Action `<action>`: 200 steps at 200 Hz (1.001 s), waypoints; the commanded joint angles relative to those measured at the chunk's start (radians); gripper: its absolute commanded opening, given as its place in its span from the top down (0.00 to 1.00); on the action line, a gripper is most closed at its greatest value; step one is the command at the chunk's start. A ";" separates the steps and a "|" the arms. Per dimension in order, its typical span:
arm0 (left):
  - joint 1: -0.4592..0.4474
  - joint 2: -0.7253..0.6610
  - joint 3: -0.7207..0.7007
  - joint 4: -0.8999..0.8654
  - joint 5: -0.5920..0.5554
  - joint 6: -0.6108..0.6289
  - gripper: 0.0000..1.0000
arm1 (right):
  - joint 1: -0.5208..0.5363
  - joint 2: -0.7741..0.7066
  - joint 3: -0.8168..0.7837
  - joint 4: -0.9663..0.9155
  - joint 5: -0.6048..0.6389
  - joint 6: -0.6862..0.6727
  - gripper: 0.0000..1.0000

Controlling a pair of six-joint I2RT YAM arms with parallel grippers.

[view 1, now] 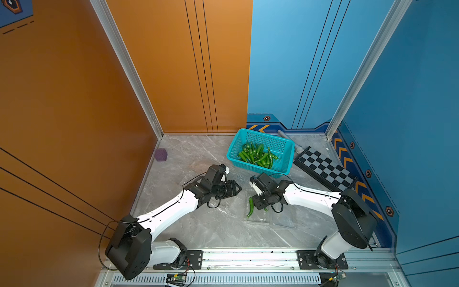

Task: Take small green peppers out of containers
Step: Pick up the green pepper from the packing box.

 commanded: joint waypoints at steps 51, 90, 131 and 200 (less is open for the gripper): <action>0.008 -0.017 -0.020 -0.018 -0.012 0.020 0.49 | 0.016 0.044 0.071 -0.077 0.101 -0.052 0.55; 0.014 -0.032 -0.032 -0.018 -0.019 0.018 0.49 | 0.011 0.055 0.087 -0.114 0.105 -0.074 0.56; 0.018 -0.050 -0.040 -0.017 -0.025 0.019 0.49 | 0.006 0.088 0.099 -0.124 0.086 -0.097 0.57; 0.027 -0.071 -0.046 -0.022 -0.030 0.016 0.48 | 0.006 0.145 0.118 -0.101 0.075 -0.102 0.62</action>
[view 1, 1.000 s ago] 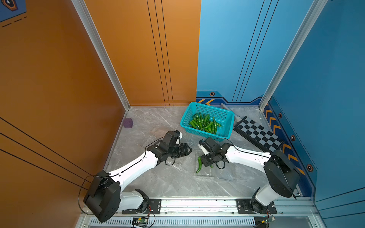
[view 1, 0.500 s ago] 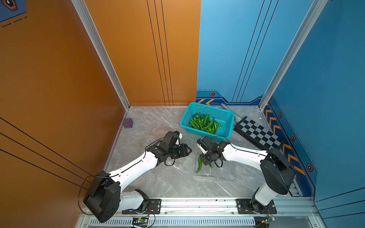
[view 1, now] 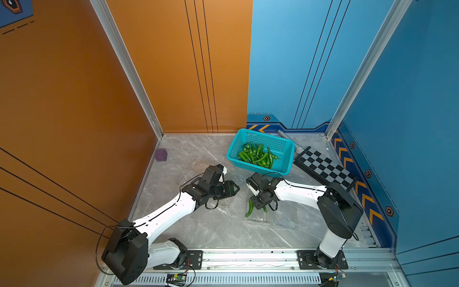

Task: Take small green peppers out of containers
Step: Pick up the green pepper from the packing box, then place the green pepper in the basket.

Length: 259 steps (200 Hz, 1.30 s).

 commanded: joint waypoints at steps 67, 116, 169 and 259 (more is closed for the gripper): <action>0.019 -0.035 -0.021 -0.028 -0.030 0.015 0.48 | -0.007 -0.024 0.025 -0.019 -0.018 -0.007 0.88; 0.025 -0.044 -0.018 -0.033 -0.048 0.022 0.48 | -0.020 -0.159 0.014 -0.050 -0.043 0.002 0.90; 0.025 -0.055 0.004 -0.034 -0.055 0.037 0.46 | -0.094 -0.328 0.013 -0.060 -0.104 0.014 0.90; 0.025 -0.035 0.097 -0.028 -0.096 0.118 0.30 | -0.377 -0.398 0.196 0.041 -0.260 0.024 0.89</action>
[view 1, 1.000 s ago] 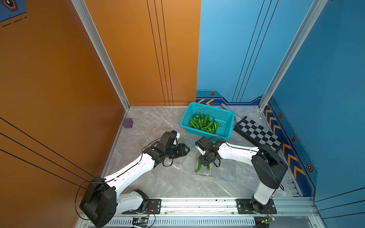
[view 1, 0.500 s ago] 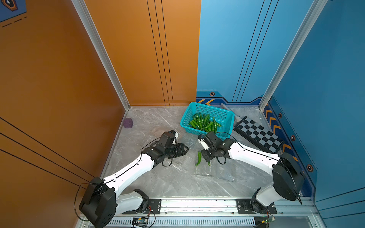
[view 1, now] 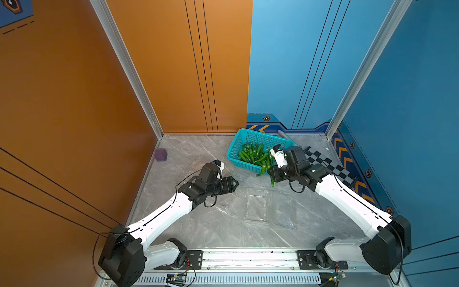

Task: Take small green peppers out of containers
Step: Place the green pepper in the basket.

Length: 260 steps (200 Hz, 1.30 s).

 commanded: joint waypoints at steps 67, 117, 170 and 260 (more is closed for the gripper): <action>0.008 0.028 0.080 0.101 -0.085 0.106 0.15 | -0.217 0.379 0.352 0.149 -0.208 0.091 0.88; 0.009 0.058 0.102 0.113 -0.135 0.133 0.04 | -0.229 0.693 0.566 0.152 -0.188 0.079 0.81; 0.013 0.056 0.083 0.111 -0.179 0.153 0.01 | -0.215 0.795 0.657 0.081 -0.152 0.041 0.44; 0.003 0.029 0.011 0.230 -0.392 0.312 0.01 | -0.178 0.423 0.329 0.127 -0.008 -0.064 0.00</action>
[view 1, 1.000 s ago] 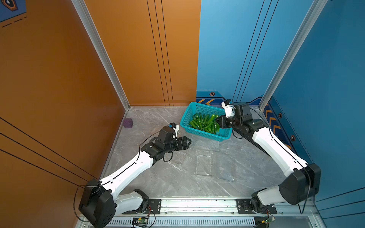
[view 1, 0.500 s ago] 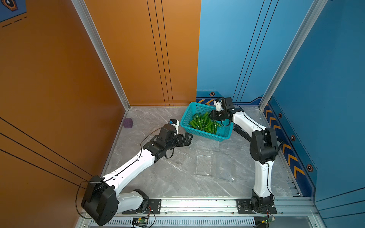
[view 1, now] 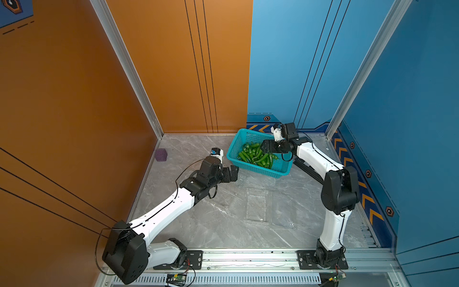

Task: Take small green peppers out of containers
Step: Place the green pepper in the basket, then reset both arms

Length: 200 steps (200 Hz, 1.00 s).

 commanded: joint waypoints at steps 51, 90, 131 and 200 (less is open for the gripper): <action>0.004 -0.095 -0.161 0.212 -0.267 0.221 0.01 | 0.116 -0.456 -0.492 0.287 0.398 -0.069 0.00; 0.004 -0.124 -0.199 0.240 -0.393 0.347 0.01 | 0.188 -0.650 -0.800 0.523 0.570 -0.172 0.00; 0.030 -0.165 -0.273 0.330 -0.508 0.486 0.01 | 0.201 -0.834 -1.043 0.681 0.649 -0.199 0.00; 0.137 -0.240 -0.494 0.555 -0.481 0.629 0.01 | 0.189 -0.872 -1.200 0.758 0.763 -0.202 0.00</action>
